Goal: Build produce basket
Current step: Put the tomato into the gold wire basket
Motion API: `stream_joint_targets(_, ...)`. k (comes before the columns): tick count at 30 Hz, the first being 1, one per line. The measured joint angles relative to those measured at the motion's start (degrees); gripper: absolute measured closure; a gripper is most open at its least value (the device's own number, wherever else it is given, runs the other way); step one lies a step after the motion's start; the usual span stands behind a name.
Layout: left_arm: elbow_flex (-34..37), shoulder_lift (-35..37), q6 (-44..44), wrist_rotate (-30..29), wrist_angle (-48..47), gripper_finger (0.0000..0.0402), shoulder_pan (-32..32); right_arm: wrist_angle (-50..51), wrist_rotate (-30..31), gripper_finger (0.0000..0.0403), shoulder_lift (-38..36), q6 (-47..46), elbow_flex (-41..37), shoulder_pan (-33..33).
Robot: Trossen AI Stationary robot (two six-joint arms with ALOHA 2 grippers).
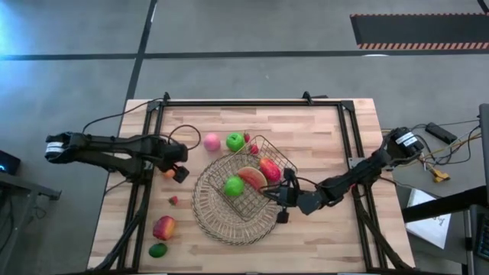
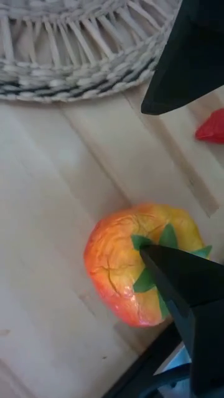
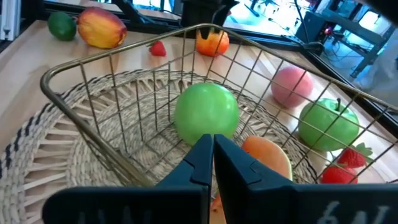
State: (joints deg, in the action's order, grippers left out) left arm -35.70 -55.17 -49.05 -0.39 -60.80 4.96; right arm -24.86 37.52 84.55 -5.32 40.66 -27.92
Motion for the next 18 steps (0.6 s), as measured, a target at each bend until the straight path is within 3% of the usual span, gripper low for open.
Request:
stream_joint_targets(10,1.45,-0.25,-0.59,4.42,3.33,0.0056,2.33,-0.64,-0.03,0.0394,0.00,0.88,0.00,-0.24)
stream_joint_targets(18,-1.10,-1.45,2.29,5.69,15.91,0.0056,2.31,-1.25,-0.04,0.0394,0.00,1.50,0.00,-0.24)
